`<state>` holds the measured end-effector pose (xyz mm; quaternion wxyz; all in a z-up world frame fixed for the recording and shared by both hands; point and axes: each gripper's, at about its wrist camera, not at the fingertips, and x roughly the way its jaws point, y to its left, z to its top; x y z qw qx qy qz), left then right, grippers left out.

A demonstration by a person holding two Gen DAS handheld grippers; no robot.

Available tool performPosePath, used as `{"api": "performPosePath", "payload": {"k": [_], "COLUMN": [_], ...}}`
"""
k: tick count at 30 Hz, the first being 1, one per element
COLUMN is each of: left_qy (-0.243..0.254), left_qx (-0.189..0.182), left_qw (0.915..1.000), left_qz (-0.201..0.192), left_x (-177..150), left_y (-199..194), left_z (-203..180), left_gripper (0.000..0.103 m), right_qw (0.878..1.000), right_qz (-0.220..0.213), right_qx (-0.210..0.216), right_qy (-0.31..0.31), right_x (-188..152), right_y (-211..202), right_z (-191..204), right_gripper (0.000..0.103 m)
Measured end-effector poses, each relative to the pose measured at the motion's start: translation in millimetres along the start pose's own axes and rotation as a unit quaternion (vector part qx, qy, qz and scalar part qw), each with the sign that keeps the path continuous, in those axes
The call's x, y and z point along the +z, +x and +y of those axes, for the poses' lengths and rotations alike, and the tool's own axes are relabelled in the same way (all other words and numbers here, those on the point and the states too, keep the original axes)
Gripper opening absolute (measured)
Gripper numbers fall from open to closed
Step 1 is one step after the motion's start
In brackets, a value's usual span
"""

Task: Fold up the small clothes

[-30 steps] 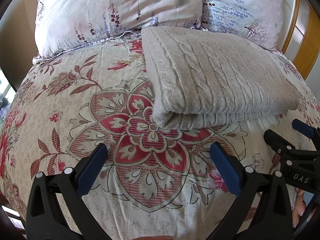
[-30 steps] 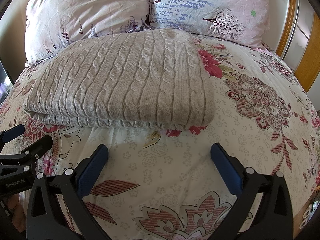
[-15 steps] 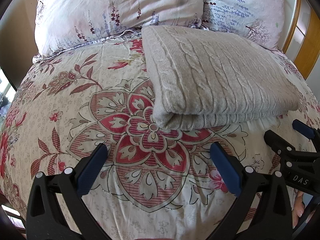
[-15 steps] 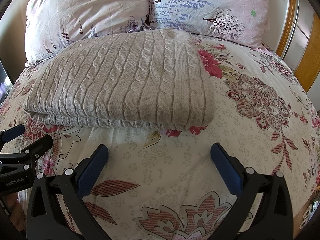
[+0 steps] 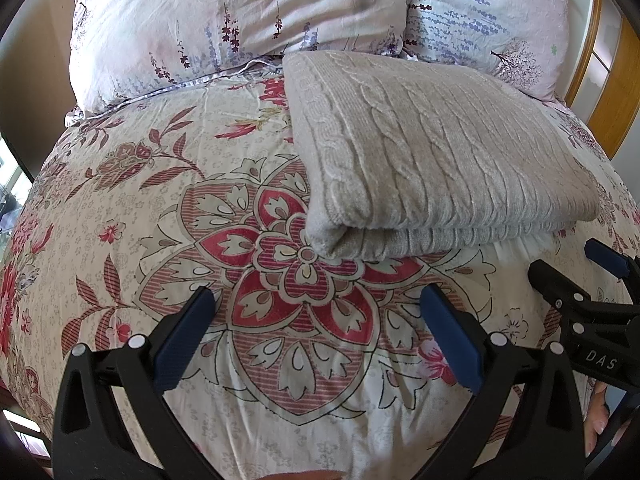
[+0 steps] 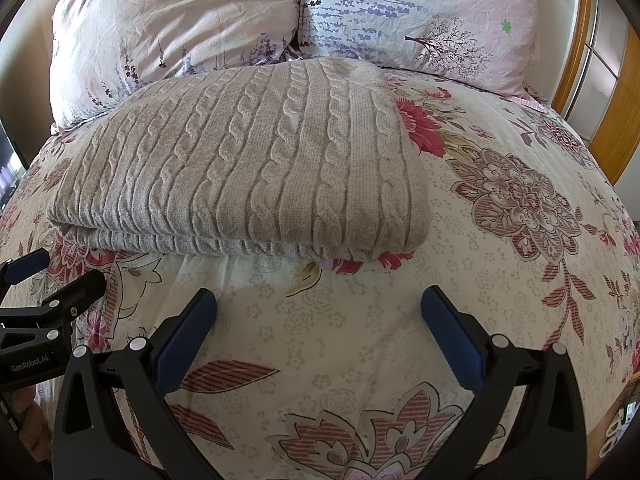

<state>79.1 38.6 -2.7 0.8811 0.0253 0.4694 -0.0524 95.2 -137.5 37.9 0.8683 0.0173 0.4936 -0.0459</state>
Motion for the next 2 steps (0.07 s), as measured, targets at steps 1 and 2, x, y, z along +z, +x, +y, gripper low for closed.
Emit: {"api": "performPosePath", "payload": {"k": [1, 2], "left_qy": [0.000, 0.000], "left_qx": [0.000, 0.000], "left_qw": [1.0000, 1.0000], "left_qz": [0.000, 0.000], "left_x": [0.1, 0.0], "left_y": [0.0, 0.0], "left_z": [0.0, -0.1], "left_gripper": [0.101, 0.101], "right_qw": [1.000, 1.000], "right_qz": [0.000, 0.000], "right_qx": [0.000, 0.000], "right_qy": [0.000, 0.000], "right_x": [0.0, 0.0], "right_y": [0.0, 0.0], "right_z": [0.0, 0.0], "right_gripper": [0.102, 0.102]}}
